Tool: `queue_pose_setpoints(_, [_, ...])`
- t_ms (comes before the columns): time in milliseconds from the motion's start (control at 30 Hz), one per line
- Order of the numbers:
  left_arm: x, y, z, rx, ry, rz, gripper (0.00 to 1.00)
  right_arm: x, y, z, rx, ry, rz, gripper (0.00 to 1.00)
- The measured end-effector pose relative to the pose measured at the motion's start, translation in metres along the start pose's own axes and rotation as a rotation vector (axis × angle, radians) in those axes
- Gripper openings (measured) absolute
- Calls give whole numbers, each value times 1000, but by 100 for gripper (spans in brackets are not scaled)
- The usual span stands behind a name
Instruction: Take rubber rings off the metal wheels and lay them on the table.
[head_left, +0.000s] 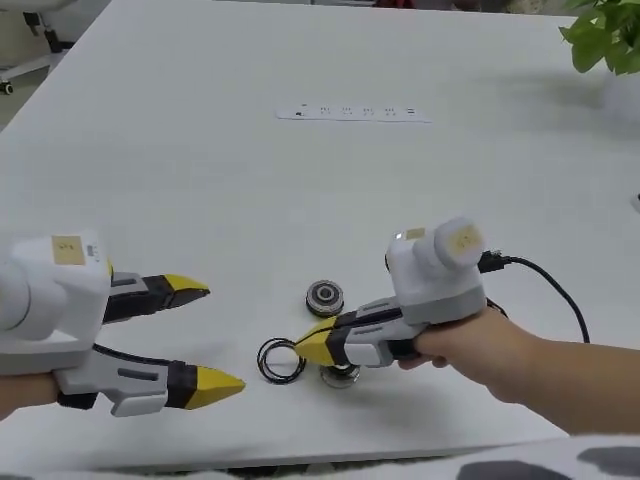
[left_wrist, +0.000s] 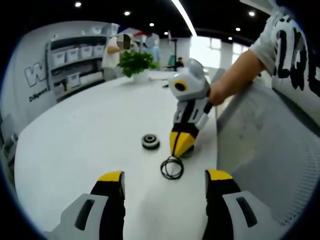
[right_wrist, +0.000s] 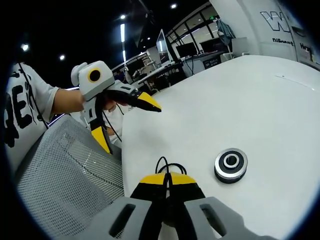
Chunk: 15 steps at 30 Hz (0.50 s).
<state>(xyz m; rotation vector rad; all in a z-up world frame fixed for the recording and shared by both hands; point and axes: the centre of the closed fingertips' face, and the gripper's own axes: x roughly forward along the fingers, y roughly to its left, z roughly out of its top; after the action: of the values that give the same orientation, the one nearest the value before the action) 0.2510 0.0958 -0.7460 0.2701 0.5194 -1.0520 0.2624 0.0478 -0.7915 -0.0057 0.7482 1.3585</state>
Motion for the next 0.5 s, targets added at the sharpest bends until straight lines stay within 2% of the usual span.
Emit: queue_pose_setpoints(500, [0, 0, 2, 4, 5, -3, 66, -3, -5, 2, -12, -12, -25, 7])
